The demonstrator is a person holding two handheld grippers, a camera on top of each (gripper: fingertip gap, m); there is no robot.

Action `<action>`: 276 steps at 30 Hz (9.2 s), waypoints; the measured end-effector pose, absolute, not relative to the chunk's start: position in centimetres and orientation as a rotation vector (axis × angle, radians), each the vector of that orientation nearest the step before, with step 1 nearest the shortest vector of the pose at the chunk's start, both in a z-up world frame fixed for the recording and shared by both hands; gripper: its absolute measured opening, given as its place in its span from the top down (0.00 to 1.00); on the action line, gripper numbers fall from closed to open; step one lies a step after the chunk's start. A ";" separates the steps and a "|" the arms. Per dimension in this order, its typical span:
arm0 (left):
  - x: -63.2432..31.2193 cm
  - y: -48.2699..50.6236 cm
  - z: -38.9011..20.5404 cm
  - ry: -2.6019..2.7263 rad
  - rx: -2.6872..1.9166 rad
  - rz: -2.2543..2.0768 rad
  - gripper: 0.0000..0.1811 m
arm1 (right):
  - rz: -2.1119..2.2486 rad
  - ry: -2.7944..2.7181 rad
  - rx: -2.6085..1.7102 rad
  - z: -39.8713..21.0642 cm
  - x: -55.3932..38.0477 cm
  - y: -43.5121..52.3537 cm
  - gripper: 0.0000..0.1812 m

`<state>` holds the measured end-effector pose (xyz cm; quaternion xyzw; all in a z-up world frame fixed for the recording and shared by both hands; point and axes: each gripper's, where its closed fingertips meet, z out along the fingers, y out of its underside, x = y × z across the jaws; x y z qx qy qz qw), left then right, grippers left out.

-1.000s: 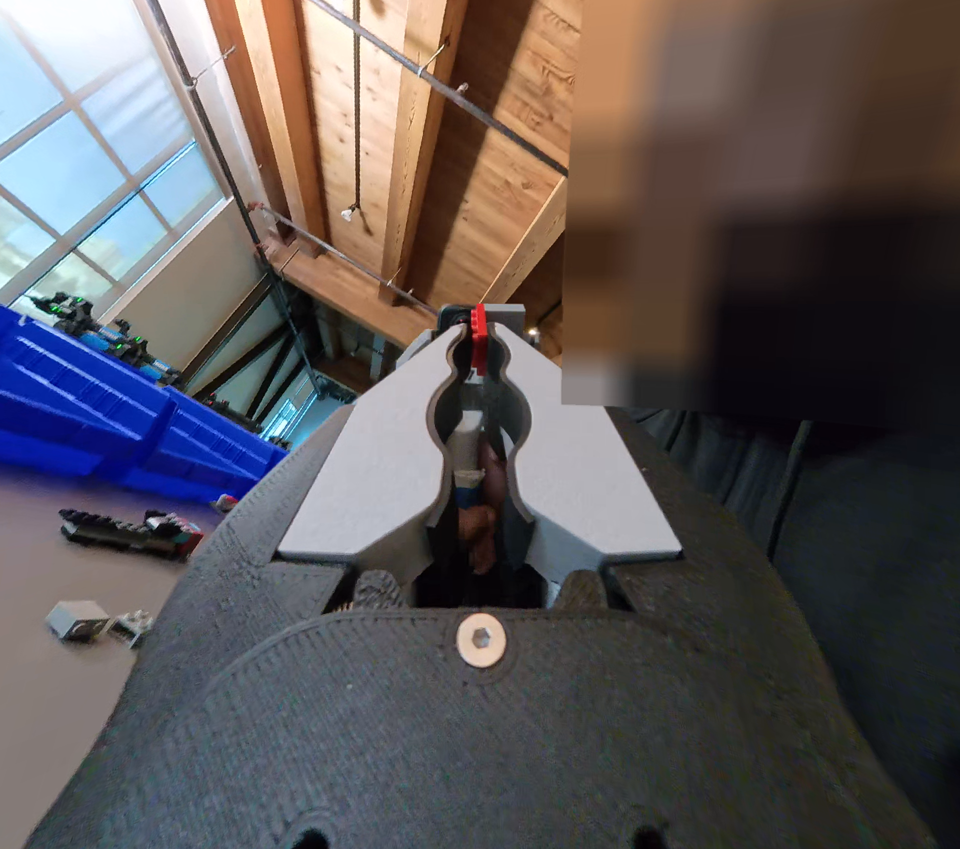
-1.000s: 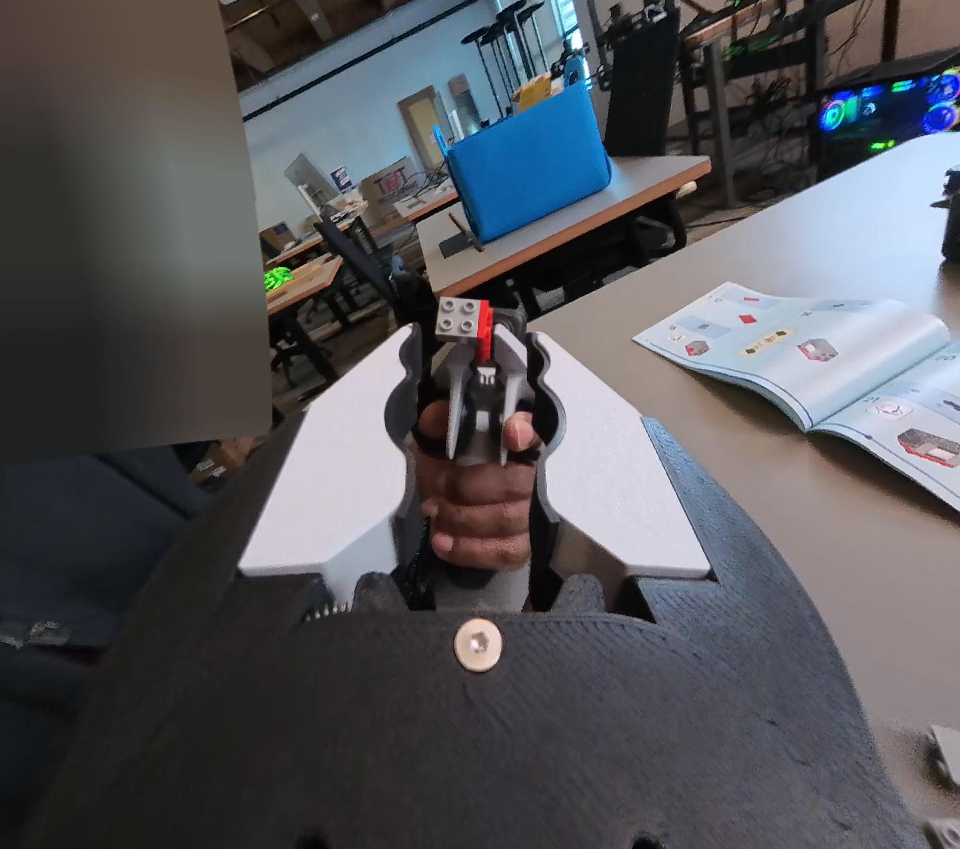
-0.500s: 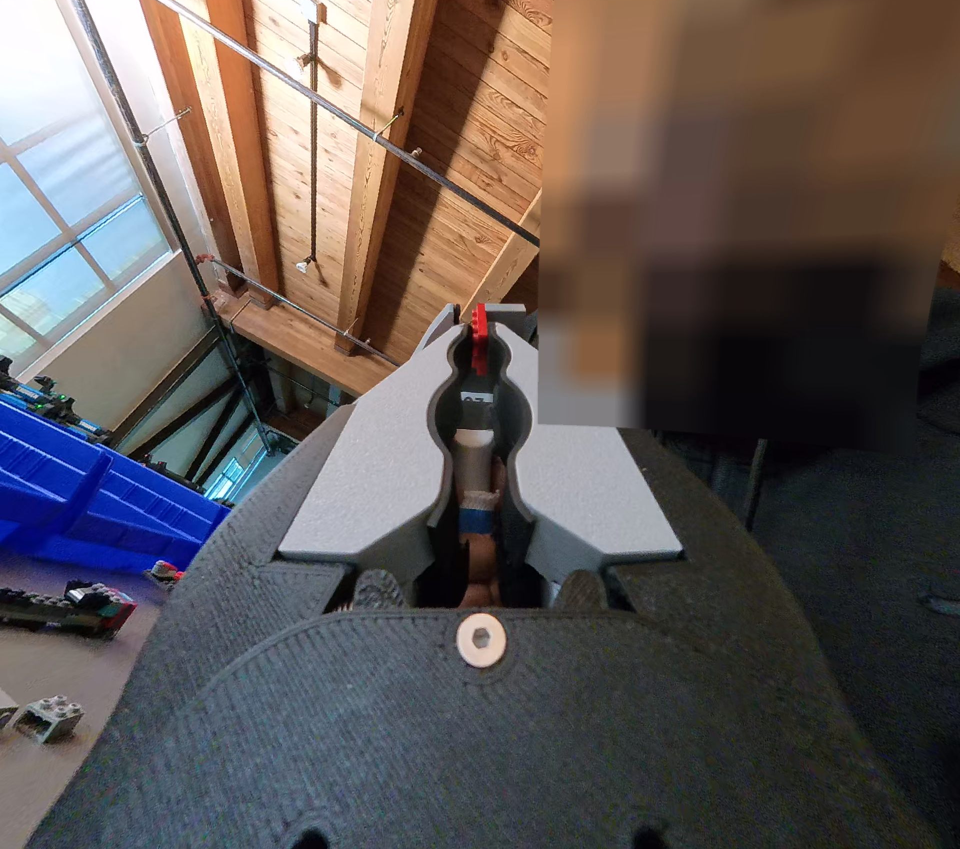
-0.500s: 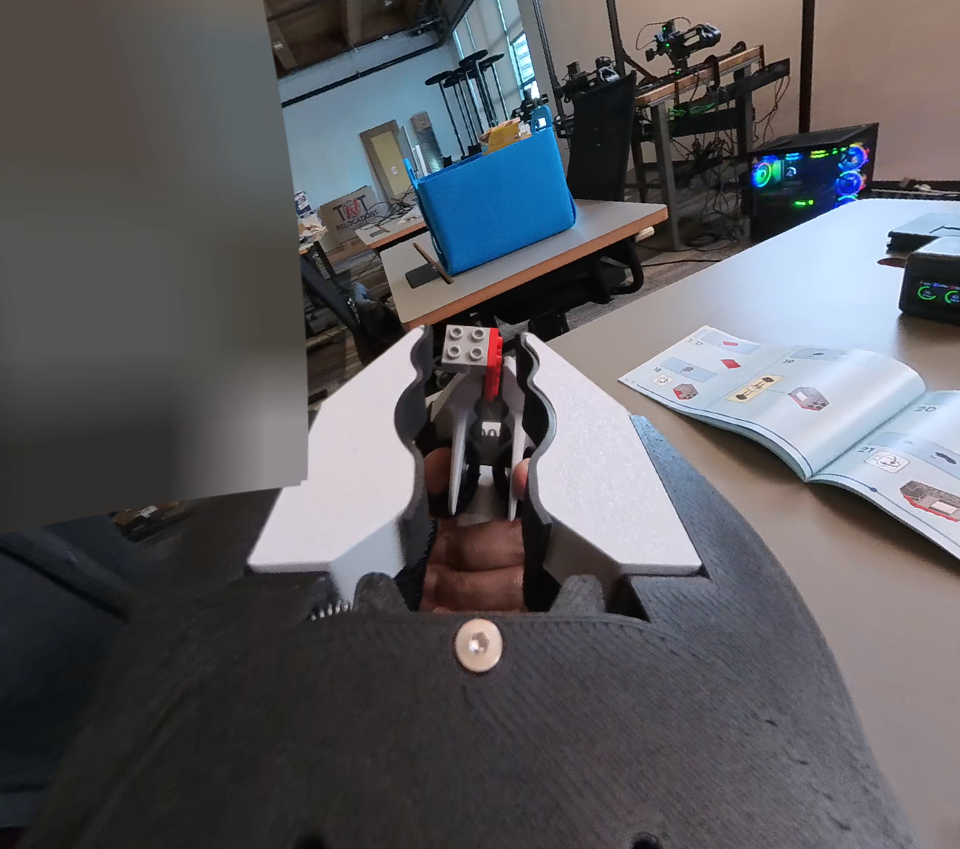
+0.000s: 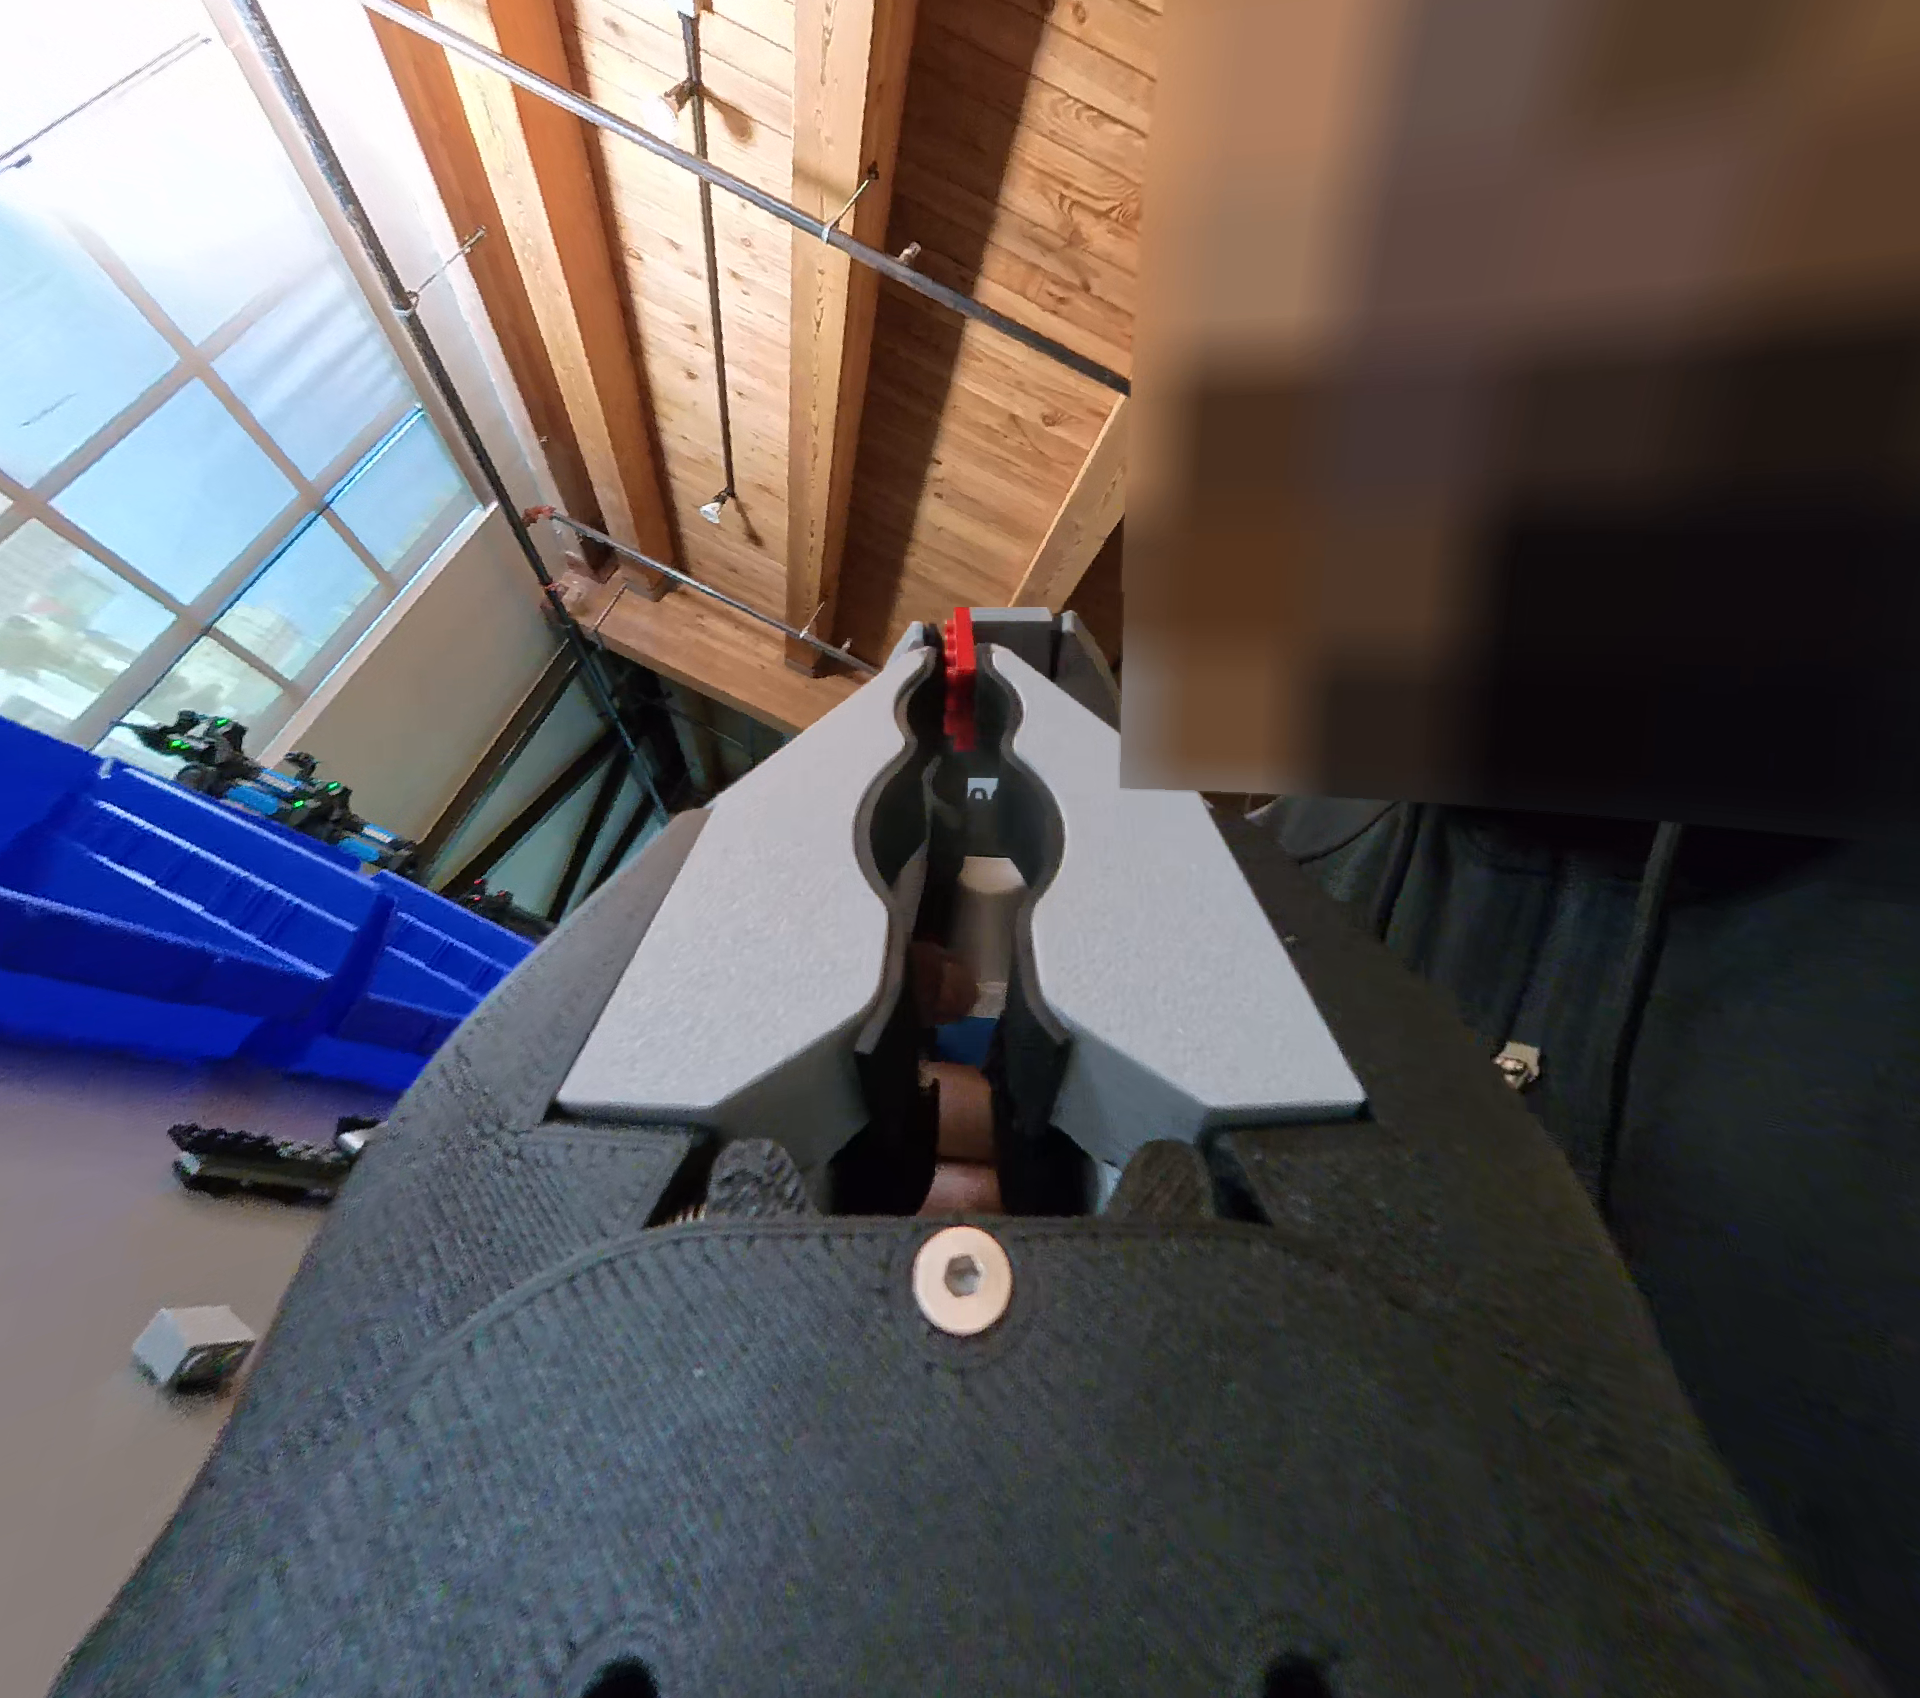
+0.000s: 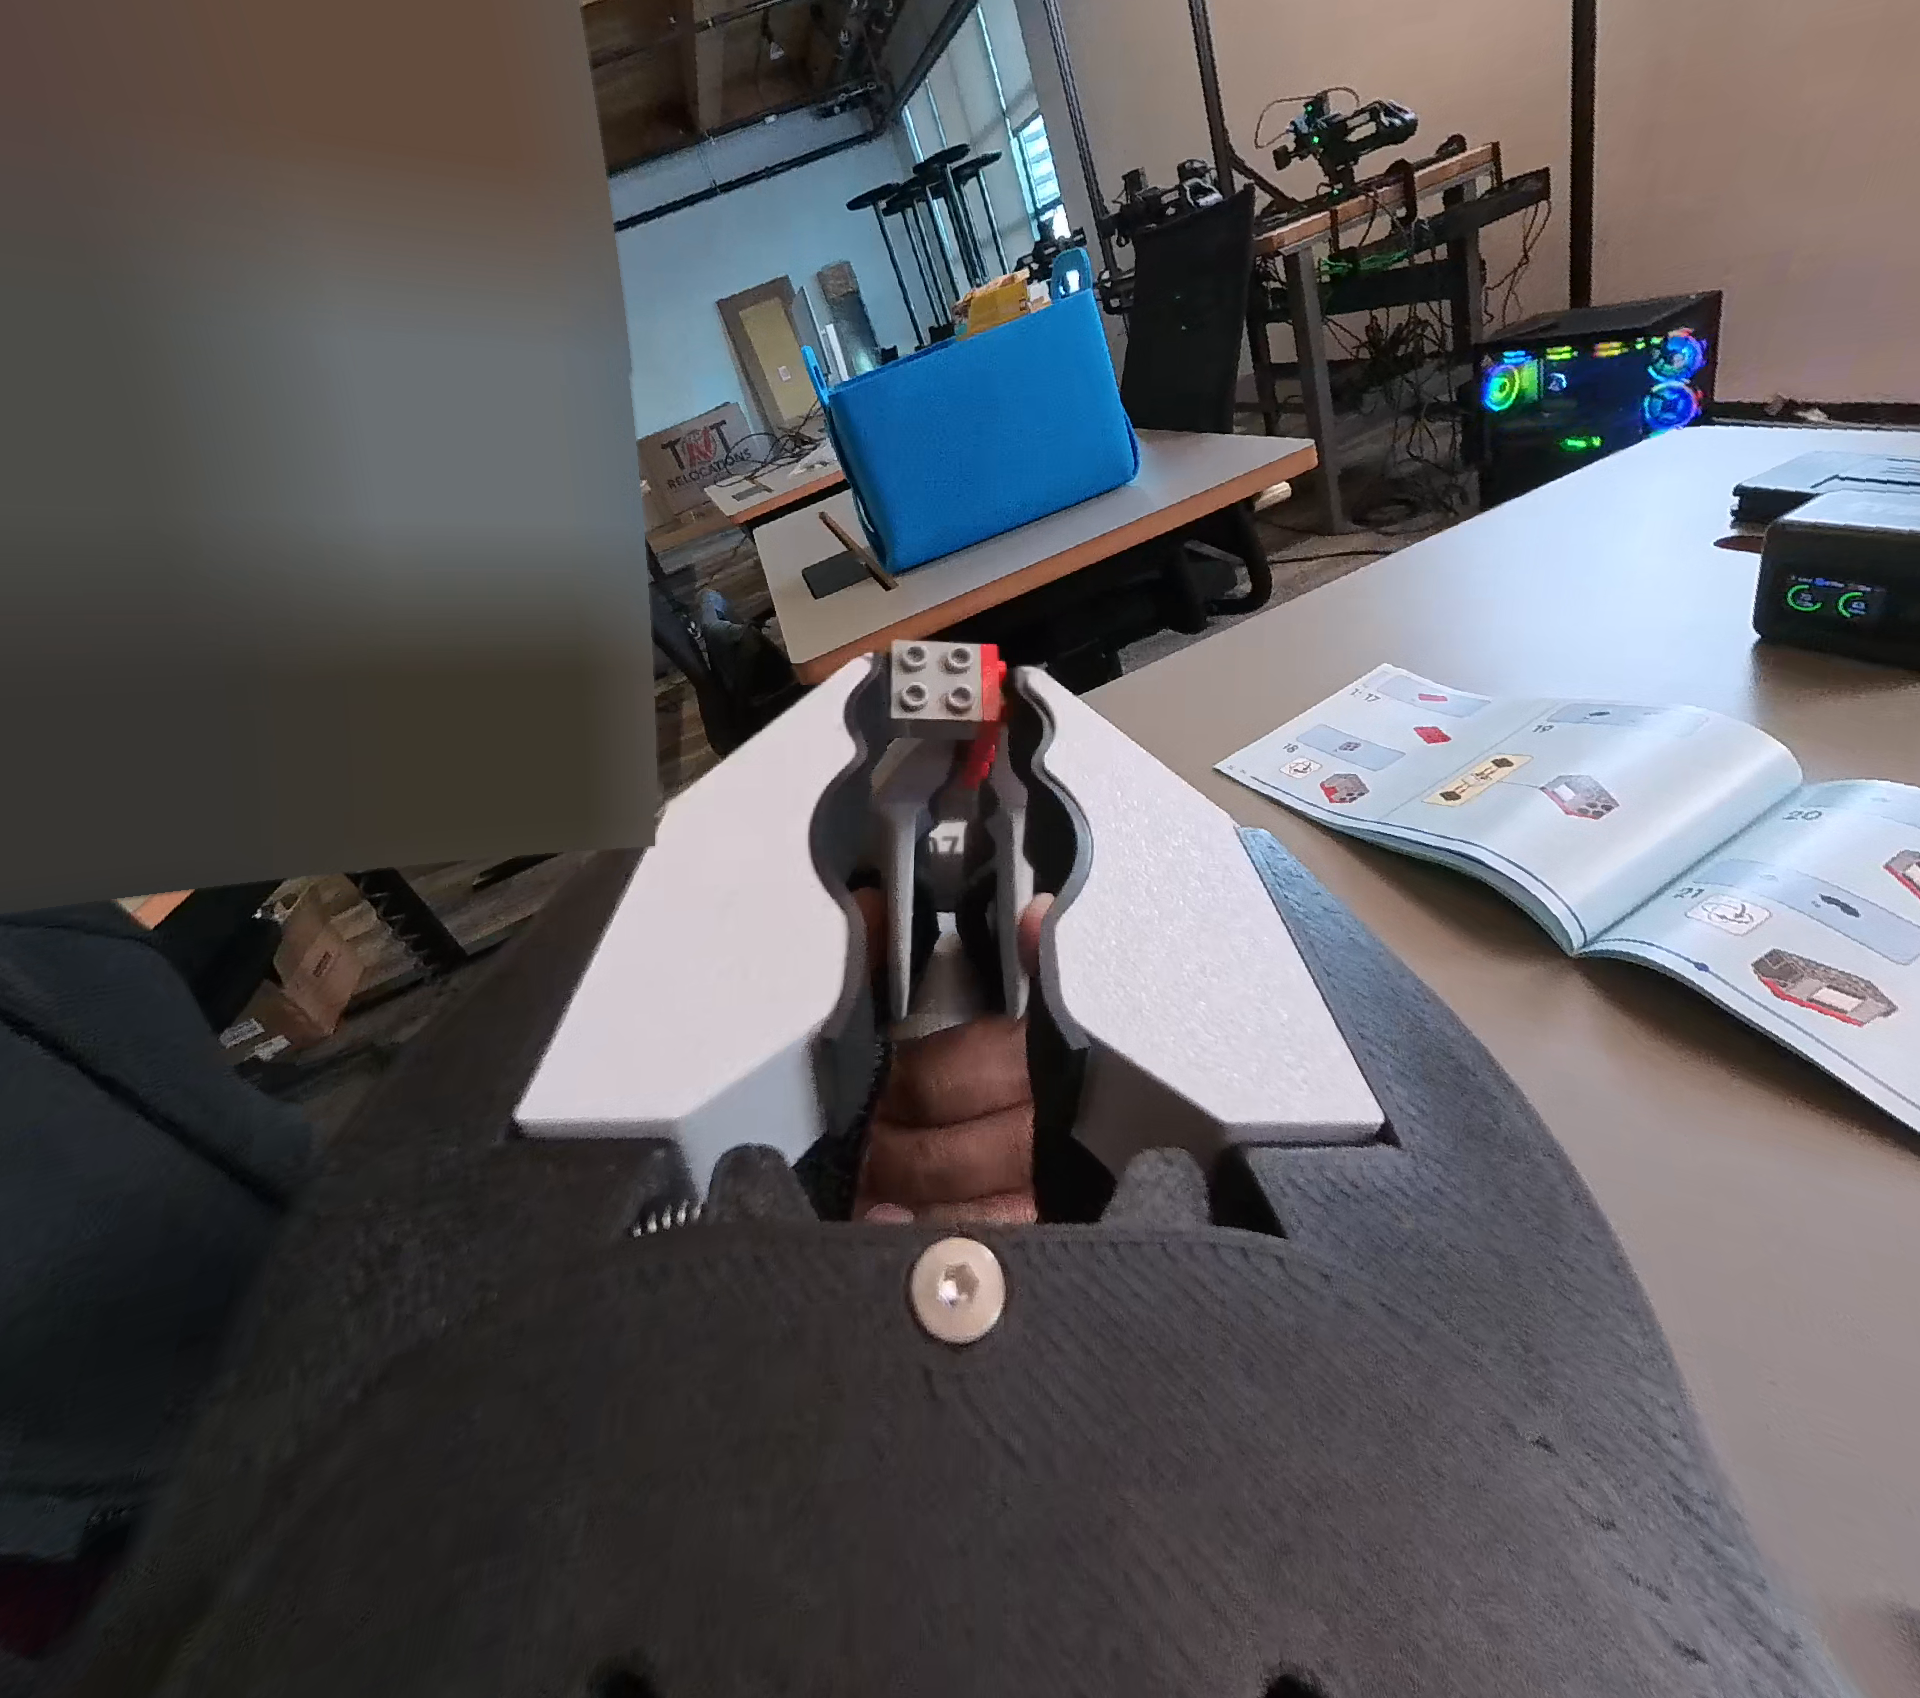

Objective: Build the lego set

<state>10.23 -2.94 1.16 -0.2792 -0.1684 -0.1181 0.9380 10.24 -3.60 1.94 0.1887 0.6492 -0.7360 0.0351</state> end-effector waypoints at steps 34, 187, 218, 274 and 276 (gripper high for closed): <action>6.3 -3.2 -2.1 -0.648 -0.735 -0.176 0.98 | -2.252 2.077 0.610 -2.6 7.3 0.8 0.73; 5.0 3.7 -9.1 -1.117 -0.798 -0.621 0.98 | -2.098 2.932 0.667 -9.6 5.5 3.5 0.85; 4.5 3.3 -10.2 -1.178 -0.817 -0.594 0.98 | -1.508 3.018 0.951 -16.0 2.0 10.9 0.83; 5.3 4.0 -9.7 -1.116 -0.882 -0.598 0.98 | -1.757 1.734 0.980 -7.2 4.9 5.0 0.91; 5.6 4.3 -9.3 -1.081 -0.904 -0.591 0.98 | -1.722 1.643 0.960 -6.9 5.3 4.4 0.91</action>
